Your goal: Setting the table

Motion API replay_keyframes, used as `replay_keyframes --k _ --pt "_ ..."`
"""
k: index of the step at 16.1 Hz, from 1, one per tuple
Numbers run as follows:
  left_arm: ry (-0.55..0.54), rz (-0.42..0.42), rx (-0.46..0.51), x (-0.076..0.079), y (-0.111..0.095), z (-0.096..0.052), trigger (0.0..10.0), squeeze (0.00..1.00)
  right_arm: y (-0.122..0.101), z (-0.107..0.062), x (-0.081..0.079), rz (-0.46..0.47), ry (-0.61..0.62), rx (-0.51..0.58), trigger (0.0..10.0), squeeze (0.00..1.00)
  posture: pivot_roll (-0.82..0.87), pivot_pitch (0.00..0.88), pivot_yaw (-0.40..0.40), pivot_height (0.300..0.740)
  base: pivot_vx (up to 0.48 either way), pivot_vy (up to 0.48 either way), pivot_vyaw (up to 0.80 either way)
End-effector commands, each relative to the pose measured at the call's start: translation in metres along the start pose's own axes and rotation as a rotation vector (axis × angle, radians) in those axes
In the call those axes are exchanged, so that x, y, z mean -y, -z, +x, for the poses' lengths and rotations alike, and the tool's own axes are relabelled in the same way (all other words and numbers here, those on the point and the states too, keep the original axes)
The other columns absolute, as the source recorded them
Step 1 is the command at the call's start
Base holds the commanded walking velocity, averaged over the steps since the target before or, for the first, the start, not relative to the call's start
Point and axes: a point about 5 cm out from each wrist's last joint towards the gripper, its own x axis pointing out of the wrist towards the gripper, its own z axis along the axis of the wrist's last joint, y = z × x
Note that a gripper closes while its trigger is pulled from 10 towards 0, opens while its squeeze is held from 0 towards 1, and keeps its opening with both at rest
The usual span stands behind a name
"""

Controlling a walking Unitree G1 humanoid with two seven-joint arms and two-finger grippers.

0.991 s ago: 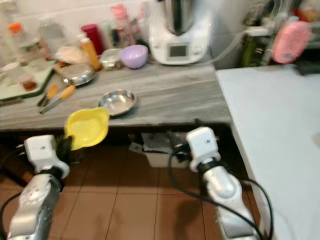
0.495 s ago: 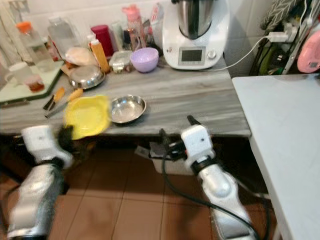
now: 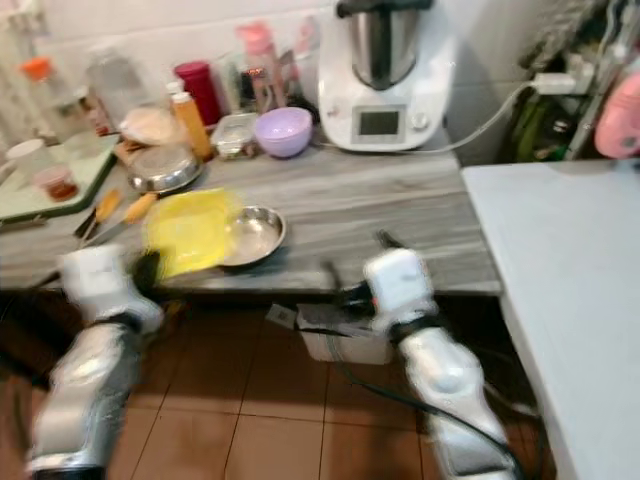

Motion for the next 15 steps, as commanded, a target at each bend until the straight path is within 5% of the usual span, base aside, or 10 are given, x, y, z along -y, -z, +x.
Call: replay_keyframes --k 1,8,15 --pt "-0.029 0.021 0.022 -0.012 -0.009 -0.001 10.0 0.0 -0.008 0.004 -0.009 0.014 -0.026 0.034 10.0 0.0 -0.25 0.006 0.11 0.74 0.304 0.0 0.0" --pt "0.034 0.15 -0.044 -0.028 0.009 -0.052 10.0 0.0 0.005 -0.015 -0.004 0.003 0.002 -0.017 10.0 0.0 -0.24 0.011 0.109 0.74 0.29 0.0 0.0" --pt "-0.005 0.205 -0.002 -0.032 -0.001 -0.077 10.0 0.0 0.007 -0.019 -0.002 -0.006 0.011 -0.027 10.0 0.0 -0.21 0.004 0.111 0.74 0.073 0.0 0.0"
